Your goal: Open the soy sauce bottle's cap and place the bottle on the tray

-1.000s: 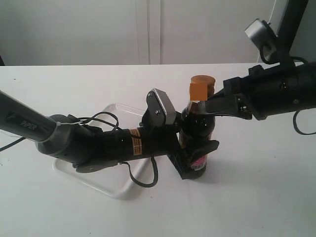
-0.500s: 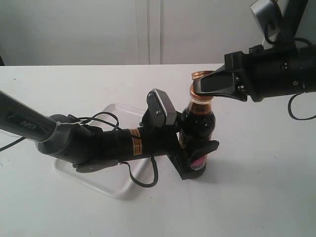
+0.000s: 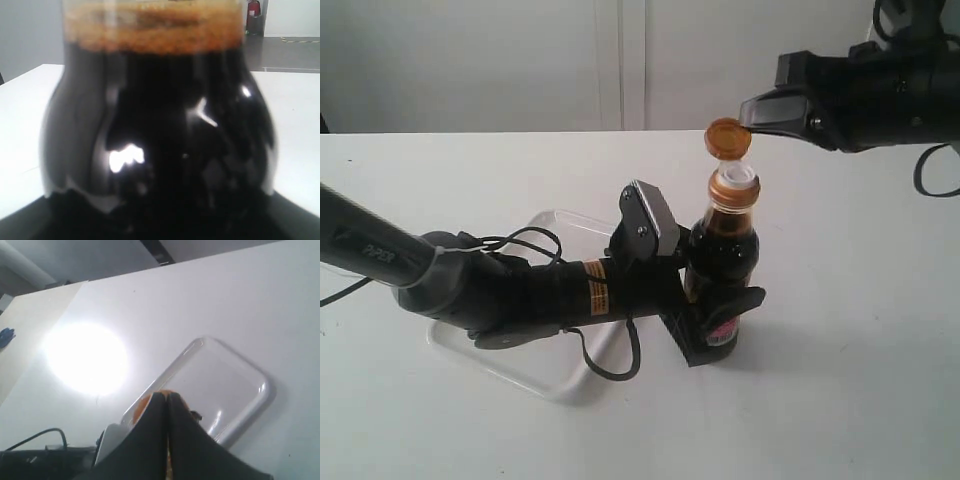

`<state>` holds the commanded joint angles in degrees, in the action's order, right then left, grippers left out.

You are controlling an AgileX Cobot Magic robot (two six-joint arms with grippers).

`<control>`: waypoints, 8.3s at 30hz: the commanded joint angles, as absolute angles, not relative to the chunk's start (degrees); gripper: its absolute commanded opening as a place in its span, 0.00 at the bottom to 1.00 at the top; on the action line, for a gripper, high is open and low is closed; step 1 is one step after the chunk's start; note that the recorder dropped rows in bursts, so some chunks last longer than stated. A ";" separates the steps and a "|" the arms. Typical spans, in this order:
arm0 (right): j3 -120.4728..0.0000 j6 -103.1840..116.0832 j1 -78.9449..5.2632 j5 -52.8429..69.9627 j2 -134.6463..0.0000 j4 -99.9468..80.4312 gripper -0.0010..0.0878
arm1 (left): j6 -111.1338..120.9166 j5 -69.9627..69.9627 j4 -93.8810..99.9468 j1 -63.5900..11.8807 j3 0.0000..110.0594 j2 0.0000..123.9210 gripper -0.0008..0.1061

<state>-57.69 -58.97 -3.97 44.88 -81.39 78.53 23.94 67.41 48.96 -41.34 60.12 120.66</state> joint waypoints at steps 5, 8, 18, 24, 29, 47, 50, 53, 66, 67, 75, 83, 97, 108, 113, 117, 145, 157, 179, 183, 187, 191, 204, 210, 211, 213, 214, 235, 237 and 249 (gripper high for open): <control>-58.18 -58.97 -3.97 45.74 -80.55 75.52 0.01 | 23.94 67.41 48.96 -41.34 60.12 120.66 0.01; -58.18 -58.85 -3.97 43.91 -78.91 70.32 0.01 | 23.94 67.41 48.72 -41.34 60.12 120.66 0.01; -58.18 -42.10 -3.97 38.22 -73.33 39.51 0.01 | 23.94 67.92 46.89 -41.34 60.12 120.66 0.01; -58.18 -23.63 -3.97 42.39 -73.22 16.98 0.01 | 24.68 67.61 46.74 -41.34 60.12 119.64 0.01; -57.82 -15.36 -3.97 45.79 -73.22 7.57 0.01 | 25.40 67.21 46.35 -41.34 60.12 117.22 0.01; -42.17 -9.77 -1.65 36.65 -66.69 5.46 0.01 | 29.92 62.81 48.43 -41.34 60.02 106.60 0.01; -39.15 -9.77 -1.65 33.48 -65.53 5.85 0.01 | 30.03 63.09 48.43 -41.34 59.91 104.61 0.01; -37.43 -9.77 -1.65 30.68 -64.59 7.37 0.01 | 30.03 63.57 47.31 -41.34 59.08 102.63 0.01; -36.44 -9.99 -1.65 26.28 -64.47 9.64 0.01 | 30.08 69.96 43.60 -35.46 49.90 99.09 0.01; -36.44 -9.99 -1.65 25.98 -64.47 9.83 0.01 | 29.97 69.96 43.37 -34.63 49.00 98.78 0.01; -36.44 -10.22 -1.65 25.40 -64.47 10.51 0.01 | 27.39 69.96 43.37 -30.31 43.81 95.98 0.01; -36.44 -10.22 -1.65 25.40 -64.47 10.63 0.01 | 26.35 69.96 43.37 -25.51 40.35 95.59 0.01; -36.44 -10.22 -1.77 24.00 -64.47 10.72 0.01 | 20.18 69.96 29.50 -23.44 40.35 98.36 0.01; -36.44 -10.22 -1.77 23.22 -64.47 10.84 0.01 | 17.31 69.96 25.82 -23.44 42.20 104.77 0.01; -36.44 -10.22 -1.77 23.22 -64.47 10.84 0.01 | 18.50 69.96 25.82 -23.44 44.03 106.05 0.01; -36.44 -10.22 -1.77 23.11 -64.47 10.84 0.01 | 20.60 69.96 25.58 -23.44 44.80 107.65 0.01; -36.44 -10.22 -1.77 23.13 -64.47 10.84 0.01 | 25.95 69.96 32.04 -23.44 44.78 108.59 0.99; -36.44 -10.22 -1.77 23.01 -64.47 10.84 0.01 | 28.37 59.70 34.85 -23.44 44.66 103.49 0.99; -36.44 -10.25 -1.77 22.67 -64.47 10.84 0.01 | 60.34 24.15 67.68 -23.44 44.66 96.98 0.99; -36.44 -10.25 -1.77 22.67 -64.47 10.84 0.01 | 70.93 24.13 77.29 -23.44 44.66 95.07 0.99; -36.44 -10.25 -1.77 22.67 -64.47 10.84 0.01 | 83.13 23.13 89.09 -23.44 44.66 92.92 0.99; -36.44 -10.25 -1.77 22.80 -64.47 10.95 0.01 | 91.59 22.35 99.95 -23.44 44.66 90.17 0.99; -36.44 -10.37 -3.93 23.53 -64.47 10.95 0.01 | 88.82 13.71 99.95 -23.31 43.75 79.98 0.69; -36.44 -10.38 -3.93 23.20 -64.47 10.95 0.01 | 82.69 8.45 99.95 -23.31 41.27 75.39 0.41; -36.44 -10.38 -3.93 23.20 -64.47 10.95 0.01 | 81.60 7.25 99.95 -23.31 41.05 74.96 0.38; -36.44 -10.38 -3.93 23.20 -64.47 10.95 0.01 | 78.57 4.18 99.95 -23.31 40.77 73.91 0.30; -36.44 -10.38 -3.93 23.11 -64.47 10.95 0.01 | 77.00 2.61 99.95 -23.31 40.77 73.57 0.27; -38.35 -10.69 -3.93 24.12 -67.00 8.96 0.01 | 10.86 -42.21 30.59 -23.31 43.76 71.98 0.01; -39.88 -10.69 -3.93 27.76 -68.17 8.48 0.01 | 7.01 -43.70 23.39 -23.31 45.20 71.73 0.01; -43.22 2.87 -3.93 40.66 -64.54 -7.39 0.01 | 2.53 -43.88 9.24 -23.31 45.74 59.89 0.01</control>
